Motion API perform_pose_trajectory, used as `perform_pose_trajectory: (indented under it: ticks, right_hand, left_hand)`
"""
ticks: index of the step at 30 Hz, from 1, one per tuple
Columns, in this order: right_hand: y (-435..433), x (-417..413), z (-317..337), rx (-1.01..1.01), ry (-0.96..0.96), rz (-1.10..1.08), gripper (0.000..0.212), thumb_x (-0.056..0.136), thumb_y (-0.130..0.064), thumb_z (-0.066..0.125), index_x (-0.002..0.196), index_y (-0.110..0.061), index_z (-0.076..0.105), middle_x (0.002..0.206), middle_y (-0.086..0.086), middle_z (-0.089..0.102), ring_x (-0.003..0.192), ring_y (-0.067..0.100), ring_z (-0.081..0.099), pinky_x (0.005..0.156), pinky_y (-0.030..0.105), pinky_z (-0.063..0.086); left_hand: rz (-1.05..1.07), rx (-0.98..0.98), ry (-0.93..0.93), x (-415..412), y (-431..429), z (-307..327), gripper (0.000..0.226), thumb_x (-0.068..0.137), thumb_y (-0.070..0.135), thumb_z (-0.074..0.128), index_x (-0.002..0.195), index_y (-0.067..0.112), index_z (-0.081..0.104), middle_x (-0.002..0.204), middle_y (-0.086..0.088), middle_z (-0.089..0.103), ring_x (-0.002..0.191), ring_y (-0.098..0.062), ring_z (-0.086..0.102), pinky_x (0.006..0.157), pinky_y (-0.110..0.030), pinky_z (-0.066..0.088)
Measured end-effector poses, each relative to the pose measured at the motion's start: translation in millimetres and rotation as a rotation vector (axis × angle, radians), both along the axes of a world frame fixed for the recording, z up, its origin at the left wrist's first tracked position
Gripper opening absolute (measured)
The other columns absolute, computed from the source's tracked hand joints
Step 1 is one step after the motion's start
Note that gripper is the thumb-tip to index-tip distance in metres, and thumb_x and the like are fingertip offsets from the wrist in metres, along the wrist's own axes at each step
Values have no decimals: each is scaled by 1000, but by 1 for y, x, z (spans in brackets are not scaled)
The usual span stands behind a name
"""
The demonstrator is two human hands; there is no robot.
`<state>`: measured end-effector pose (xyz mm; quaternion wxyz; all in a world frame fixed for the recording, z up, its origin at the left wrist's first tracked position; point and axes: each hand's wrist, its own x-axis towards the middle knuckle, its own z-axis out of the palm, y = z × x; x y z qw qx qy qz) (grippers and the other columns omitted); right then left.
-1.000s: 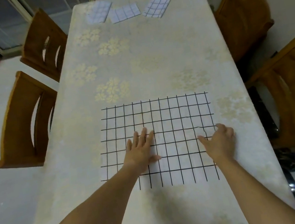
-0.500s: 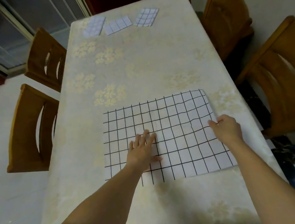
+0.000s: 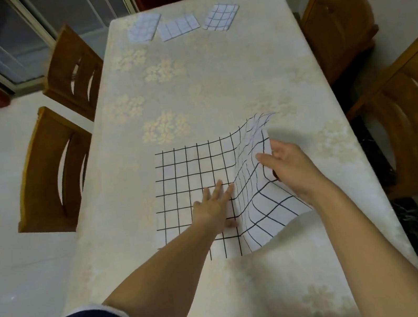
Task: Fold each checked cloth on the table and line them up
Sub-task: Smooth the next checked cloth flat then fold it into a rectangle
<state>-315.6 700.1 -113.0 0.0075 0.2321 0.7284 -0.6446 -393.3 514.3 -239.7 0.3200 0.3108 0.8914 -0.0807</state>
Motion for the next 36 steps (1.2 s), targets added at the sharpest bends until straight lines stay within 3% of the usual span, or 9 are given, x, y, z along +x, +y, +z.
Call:
perform_pose_trajectory:
  ticks: [2,4,11,16,18,21,25,29,36]
  right_hand:
    - [-18,-12,4,-17,-17,42,23,97,-23,60,100,0,59,89,18,68,80,24,68,79,35,57]
    - [-36,-24,7,-47,-31,70,24,97,-18,60,81,-4,49,64,6,49,48,9,55,53,25,48]
    - [-111,-63,-7,-73,-101,198,26,98,-14,57,79,-14,38,58,3,48,47,18,59,47,26,49]
    - [-161,-81,-44,-75,-171,197,13,98,-18,55,99,-6,49,76,15,56,58,22,60,63,42,53]
    - [-176,-82,-56,-121,-213,170,48,100,-27,55,141,-6,41,91,13,68,67,18,63,62,32,54]
    - [-191,-76,-72,-95,-208,183,68,99,-43,55,154,-16,26,112,1,70,87,10,68,70,23,53]
    - [-184,-47,-103,455,-83,280,57,100,-35,54,152,-20,35,146,1,48,129,18,49,102,24,38]
    - [-185,-18,-135,844,-251,569,78,97,-52,51,158,-33,6,165,-2,-3,153,28,-3,122,41,2]
    - [-201,-7,-152,944,-371,688,86,93,-61,50,156,-38,-4,163,1,-24,150,32,-18,122,48,-3]
  left_hand:
    - [21,71,-1,-2,-7,1,99,95,40,65,160,30,-9,168,4,-18,156,-27,-3,121,-54,25]
    - [82,190,-27,-5,-19,-4,92,96,33,64,161,24,-1,168,4,-14,156,-23,-1,122,-51,24]
    - [352,392,82,-21,-96,-13,78,100,33,58,161,21,11,170,-1,1,156,-27,5,124,-48,21]
    - [410,276,88,-21,-151,-13,72,104,26,47,162,15,5,170,-2,-1,156,-31,1,125,-41,15]
    - [372,262,60,-22,-167,-16,70,104,24,45,161,14,7,170,-3,2,155,-33,3,125,-41,15]
    - [350,262,27,-24,-181,-19,65,106,23,40,162,15,7,170,-1,2,155,-33,3,125,-42,16]
    - [327,333,50,-24,-196,-26,62,108,23,35,162,15,6,170,1,1,156,-27,2,125,-38,13]
    - [441,515,18,-23,-216,-34,55,110,18,26,162,24,10,169,7,6,156,-15,6,124,-31,11]
    - [408,582,-75,-32,-239,-30,56,110,24,25,161,36,7,169,3,10,154,-18,16,124,-33,15]
